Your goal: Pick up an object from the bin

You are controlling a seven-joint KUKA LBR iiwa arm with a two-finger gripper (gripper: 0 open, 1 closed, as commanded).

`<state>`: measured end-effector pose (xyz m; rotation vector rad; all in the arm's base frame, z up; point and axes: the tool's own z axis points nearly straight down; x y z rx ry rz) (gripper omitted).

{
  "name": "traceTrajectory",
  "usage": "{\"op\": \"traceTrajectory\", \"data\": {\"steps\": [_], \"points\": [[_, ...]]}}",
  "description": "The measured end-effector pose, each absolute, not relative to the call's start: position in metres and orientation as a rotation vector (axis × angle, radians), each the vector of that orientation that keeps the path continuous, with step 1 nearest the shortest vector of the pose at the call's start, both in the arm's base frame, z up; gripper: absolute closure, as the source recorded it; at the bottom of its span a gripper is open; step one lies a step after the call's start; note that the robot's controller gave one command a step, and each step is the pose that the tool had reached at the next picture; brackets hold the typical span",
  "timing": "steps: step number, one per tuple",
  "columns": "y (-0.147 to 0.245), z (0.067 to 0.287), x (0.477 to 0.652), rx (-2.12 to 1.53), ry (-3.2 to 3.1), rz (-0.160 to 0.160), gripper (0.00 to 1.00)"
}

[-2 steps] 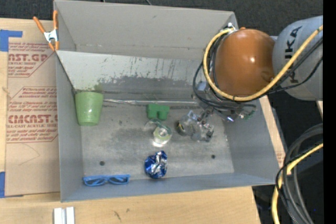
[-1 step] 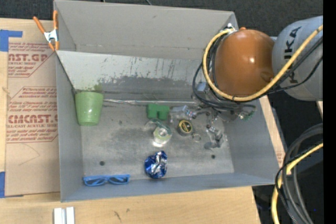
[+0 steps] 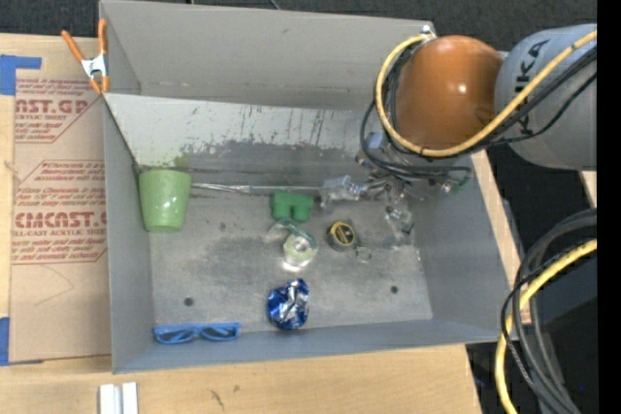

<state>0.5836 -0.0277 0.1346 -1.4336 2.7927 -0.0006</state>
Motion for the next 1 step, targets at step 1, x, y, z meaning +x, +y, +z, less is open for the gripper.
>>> {"op": "traceTrajectory", "data": {"steps": [1], "points": [[-0.0361,0.0777,0.5822,-1.285,2.869,0.006,0.00]]}}
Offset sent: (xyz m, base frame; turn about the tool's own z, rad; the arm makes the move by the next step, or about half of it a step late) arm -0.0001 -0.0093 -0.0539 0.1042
